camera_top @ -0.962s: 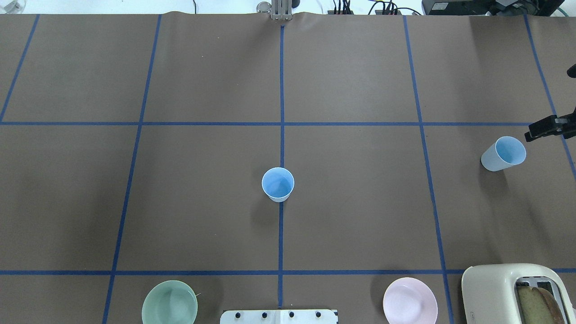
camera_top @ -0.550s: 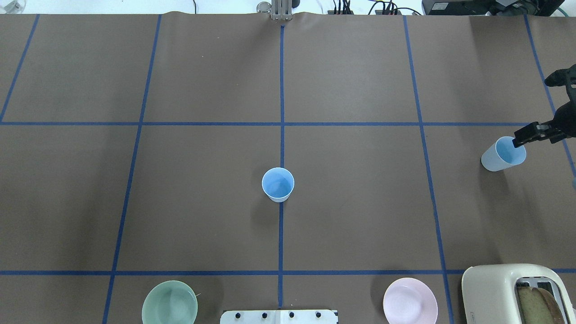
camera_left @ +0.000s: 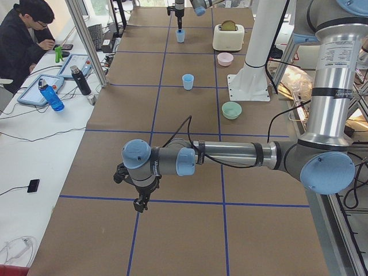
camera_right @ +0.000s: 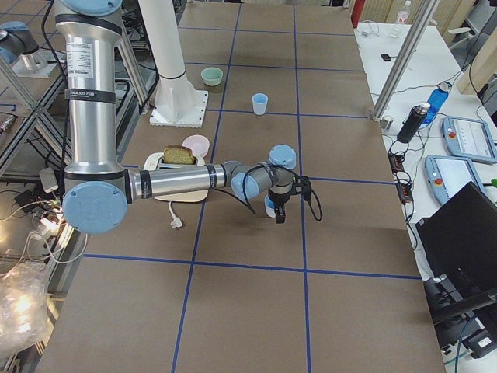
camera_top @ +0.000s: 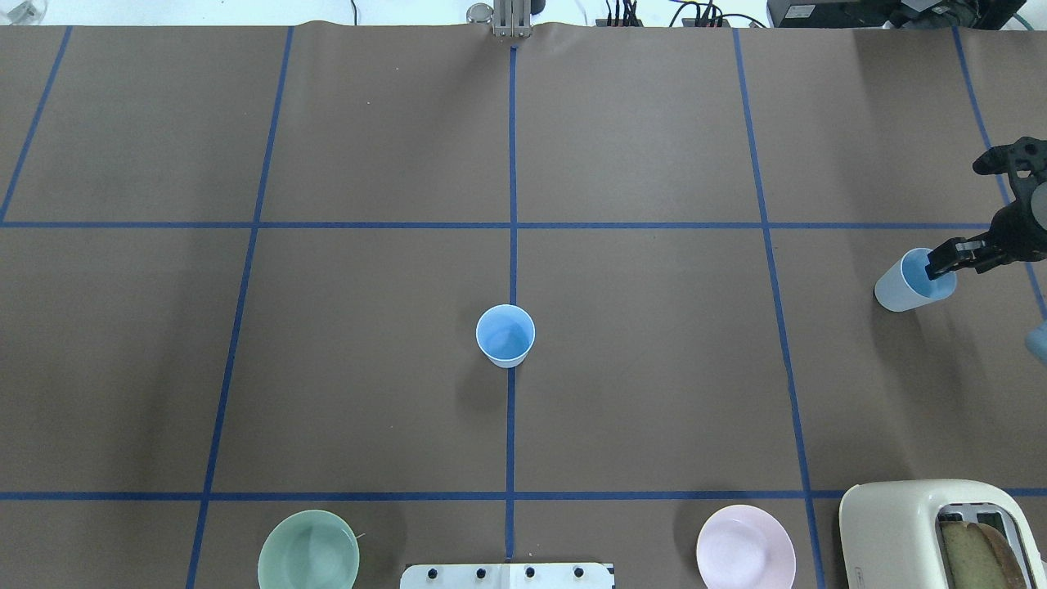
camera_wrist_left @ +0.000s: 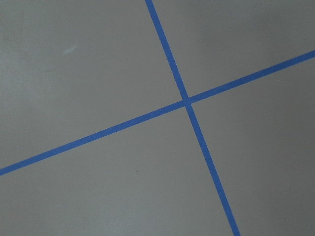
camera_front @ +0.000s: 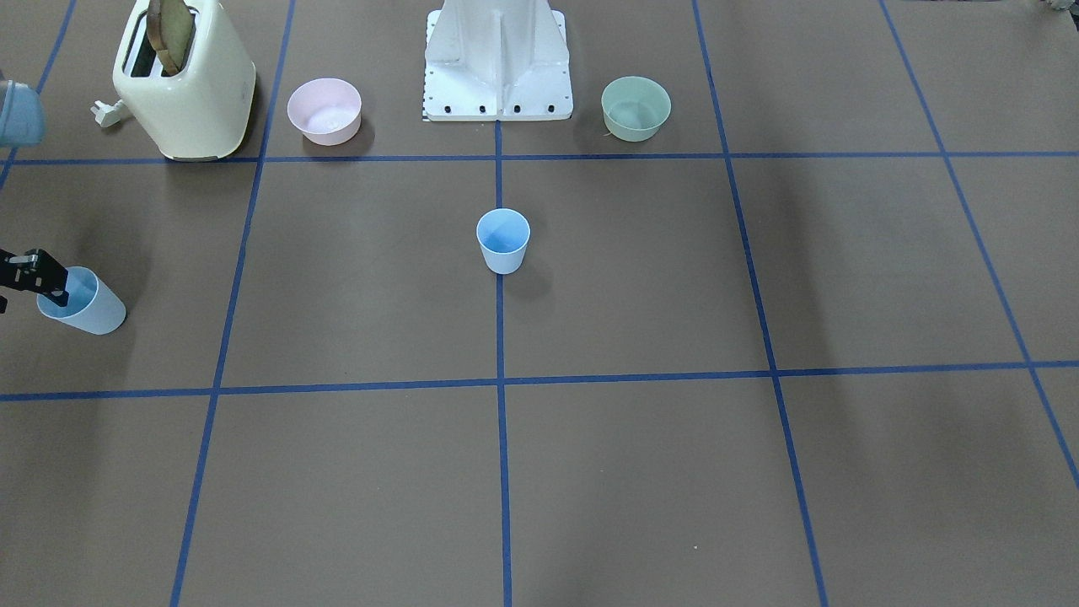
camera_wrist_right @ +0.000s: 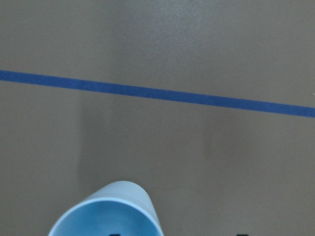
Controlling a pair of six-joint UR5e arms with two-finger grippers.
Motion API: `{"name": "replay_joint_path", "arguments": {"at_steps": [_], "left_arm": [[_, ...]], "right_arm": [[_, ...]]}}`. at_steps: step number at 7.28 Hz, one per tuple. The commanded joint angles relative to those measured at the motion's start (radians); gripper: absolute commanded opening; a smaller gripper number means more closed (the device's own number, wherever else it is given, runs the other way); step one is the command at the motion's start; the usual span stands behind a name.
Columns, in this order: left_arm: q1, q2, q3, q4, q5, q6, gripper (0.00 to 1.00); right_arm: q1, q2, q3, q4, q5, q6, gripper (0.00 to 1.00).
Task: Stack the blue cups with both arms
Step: 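Lower the right gripper onto the other light-blue cup and grasp its rim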
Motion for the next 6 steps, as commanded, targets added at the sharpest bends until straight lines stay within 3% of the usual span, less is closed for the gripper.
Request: {"name": "replay_joint_path", "arguments": {"at_steps": [1,6], "left_arm": [[0.001,0.004,0.000,0.000,-0.001,0.001,0.99],[-0.002,0.007,-0.003,-0.025,-0.007,-0.004,0.99]], "right_arm": [[-0.016,0.000,0.028,0.011,0.008,0.000,0.00],[0.014,0.046,0.135,-0.012,0.101,0.047,0.00]]}}
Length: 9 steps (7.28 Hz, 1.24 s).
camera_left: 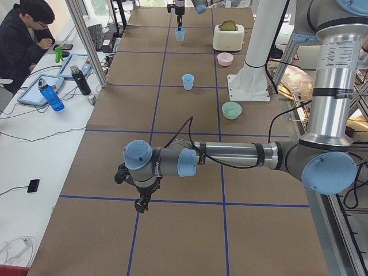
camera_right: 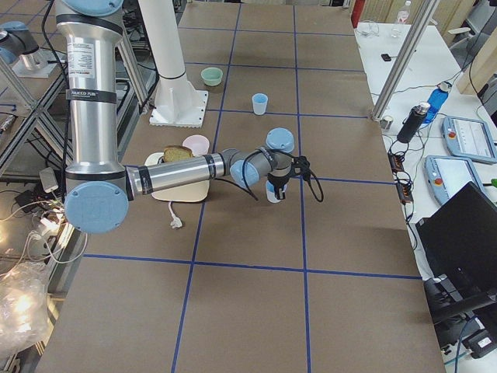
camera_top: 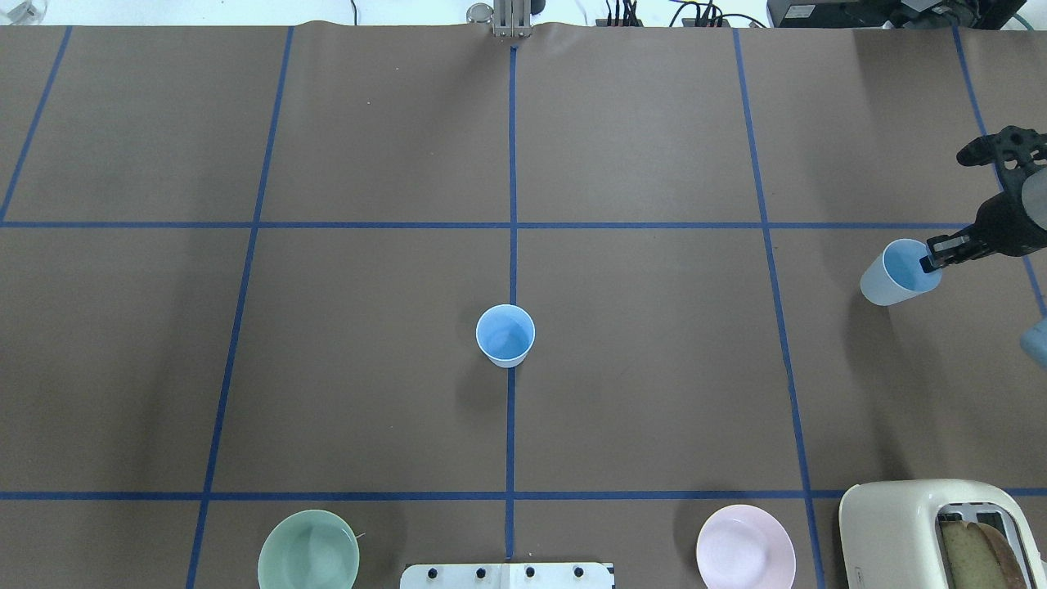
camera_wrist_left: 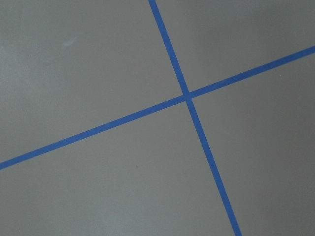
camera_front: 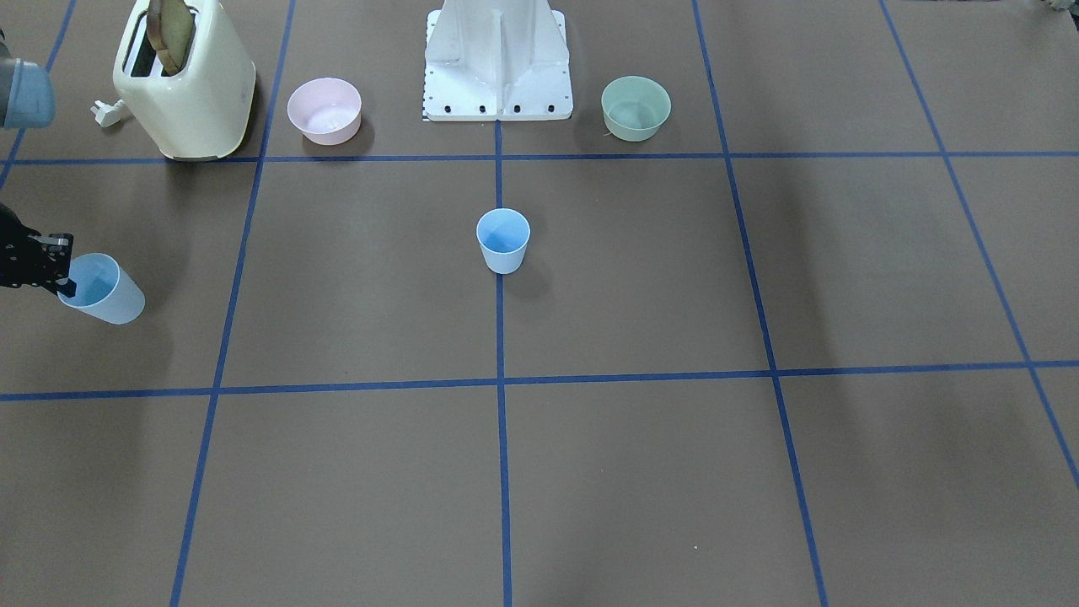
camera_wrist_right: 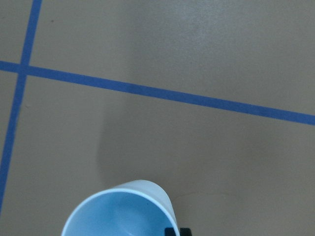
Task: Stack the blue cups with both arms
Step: 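Lift the cup with the right gripper and carry it over the center cup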
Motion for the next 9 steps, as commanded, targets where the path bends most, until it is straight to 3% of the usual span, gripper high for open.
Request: {"name": "replay_joint_path", "arguments": {"at_steps": [1,3,5,9], "left_arm": [[0.000,0.000,-0.008,0.004,-0.006,-0.005,0.99],[0.003,0.041,-0.043,-0.012,-0.041,-0.211,0.99],[0.003,0.081,-0.095,-0.012,-0.038,-0.218,0.99],[0.004,0.083,-0.094,-0.012,-0.037,-0.218,0.99]], "right_arm": [[0.010,0.112,0.019,-0.023,0.023,0.154,0.00],[-0.083,0.318,0.066,-0.188,0.000,0.440,0.00],[-0.190,0.551,0.079,-0.427,-0.066,0.653,0.00],[-0.482,0.801,0.063,-0.666,-0.322,0.947,0.00]]}}
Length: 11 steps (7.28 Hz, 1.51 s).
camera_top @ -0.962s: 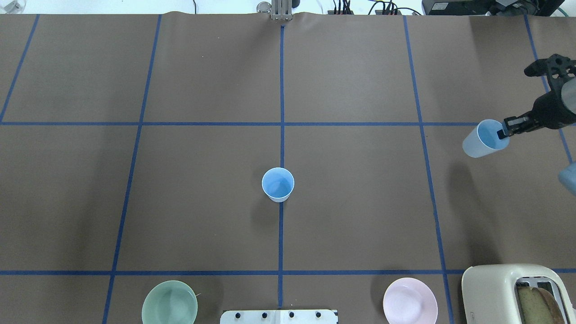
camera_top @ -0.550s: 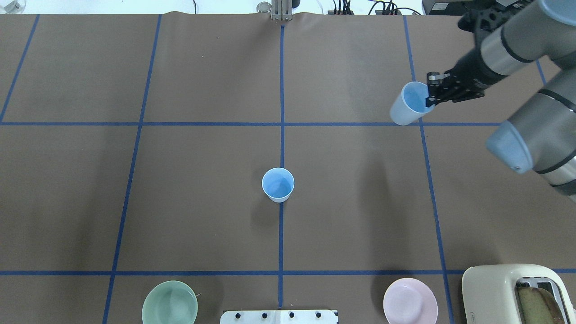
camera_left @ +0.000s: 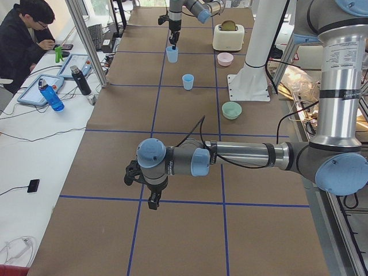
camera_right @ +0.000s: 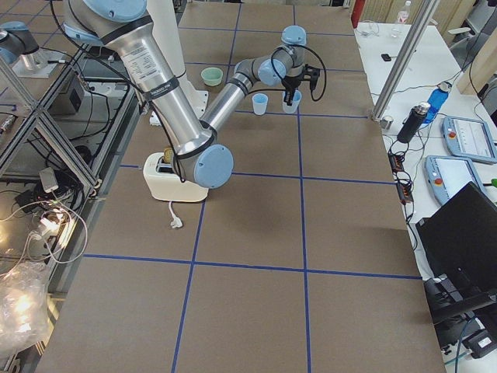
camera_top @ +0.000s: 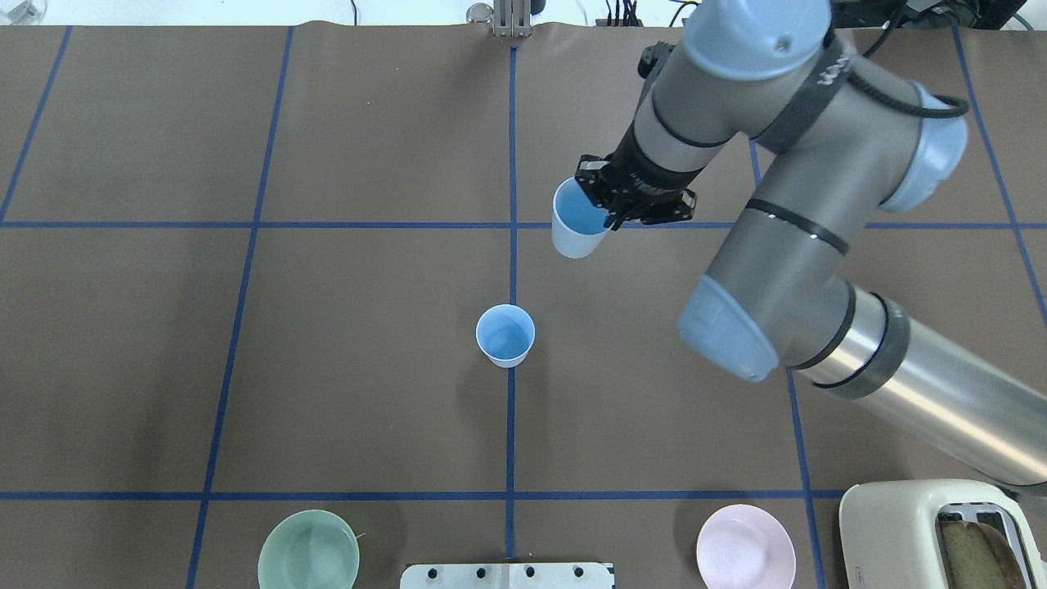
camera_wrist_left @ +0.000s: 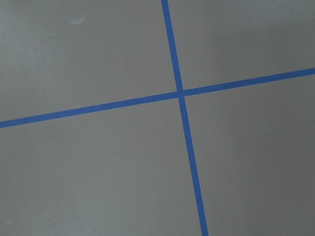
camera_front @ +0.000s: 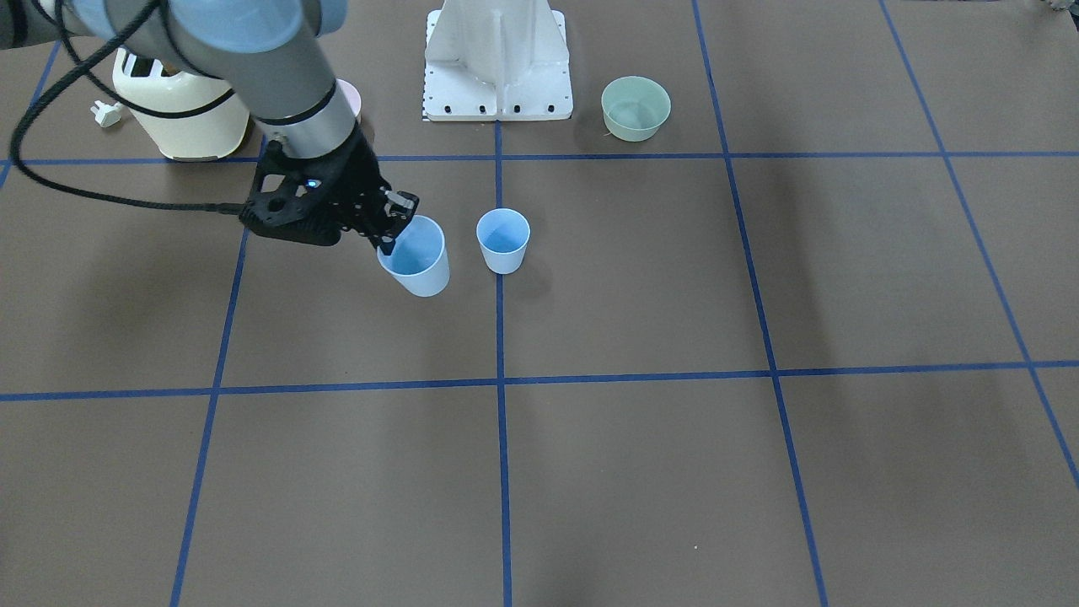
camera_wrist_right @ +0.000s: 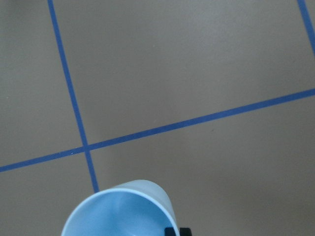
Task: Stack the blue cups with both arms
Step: 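Lift the cup with the right gripper and carry it over the center cup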
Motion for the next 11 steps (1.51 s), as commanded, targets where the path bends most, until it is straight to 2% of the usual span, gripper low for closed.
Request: {"name": "replay_joint_path", "arguments": {"at_steps": [1,3,8,9,10,11], "left_arm": [[0.001,0.001,0.001,0.000,0.000,0.000,0.99],[0.003,0.001,0.004,0.000,0.000,0.001,0.99],[0.003,0.001,0.005,0.000,-0.001,0.001,0.99],[0.003,0.001,0.005,0.000,-0.001,0.001,0.99],[0.003,0.001,0.005,0.000,0.000,0.001,0.99],[0.003,0.001,0.005,0.000,0.000,0.001,0.99]], "right_arm": [[-0.148,0.114,-0.021,-0.127,-0.137,0.110,0.00],[-0.194,0.135,-0.088,-0.129,-0.168,0.118,0.00],[-0.236,0.124,-0.096,-0.126,-0.180,0.118,0.00],[-0.242,0.124,-0.097,-0.122,-0.181,0.118,0.09],[-0.243,0.124,-0.105,-0.116,-0.181,0.118,0.23],[-0.245,0.124,-0.107,-0.116,-0.181,0.117,0.42]]}}
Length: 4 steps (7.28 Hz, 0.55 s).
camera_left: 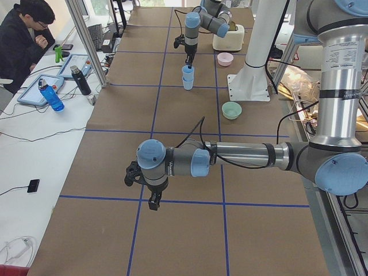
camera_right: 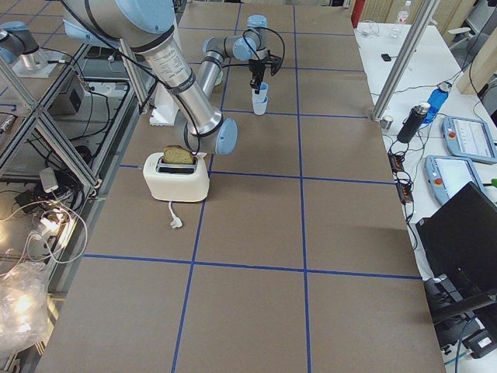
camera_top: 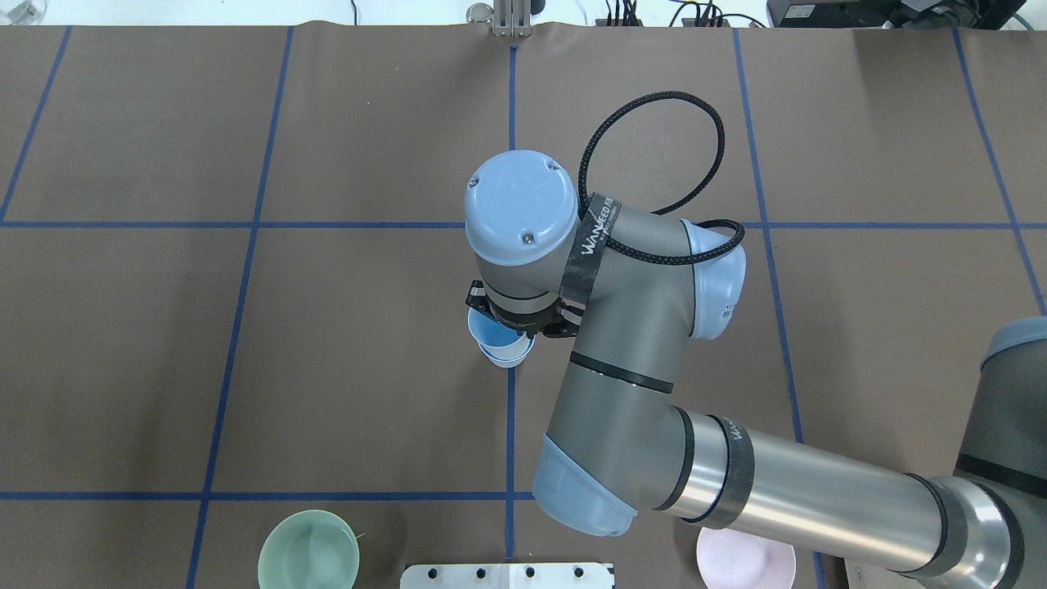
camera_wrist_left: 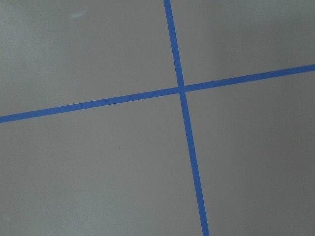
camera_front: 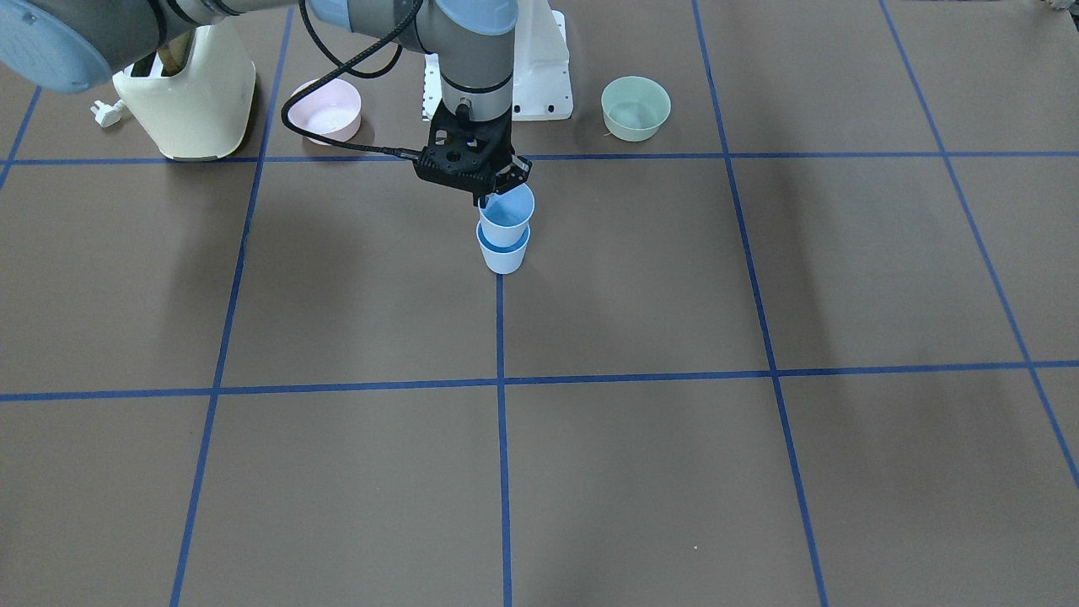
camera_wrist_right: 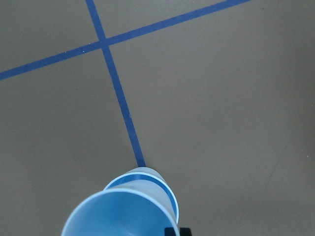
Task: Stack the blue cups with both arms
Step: 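Lower the held cup into the center cup and open the right gripper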
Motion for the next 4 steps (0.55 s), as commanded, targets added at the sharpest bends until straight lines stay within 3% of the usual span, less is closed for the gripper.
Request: {"name": "replay_joint_path", "arguments": {"at_steps": [1,2,3,4], "left_arm": [[0.000,0.000,0.000,0.000,0.001,0.000,0.99],[0.000,0.000,0.000,0.000,0.001,0.000,0.99],[0.000,0.000,0.000,0.000,0.002,-0.002,0.99],[0.000,0.000,0.000,0.003,-0.002,-0.005,0.99]], "right_arm": [[-0.003,-0.004,-0.004,0.003,-0.008,-0.003,0.63],[-0.003,-0.008,-0.004,0.003,-0.028,-0.009,0.89],[-0.001,-0.005,-0.004,0.003,-0.052,-0.012,1.00],[0.011,-0.009,-0.001,0.010,-0.052,-0.018,1.00]]}}
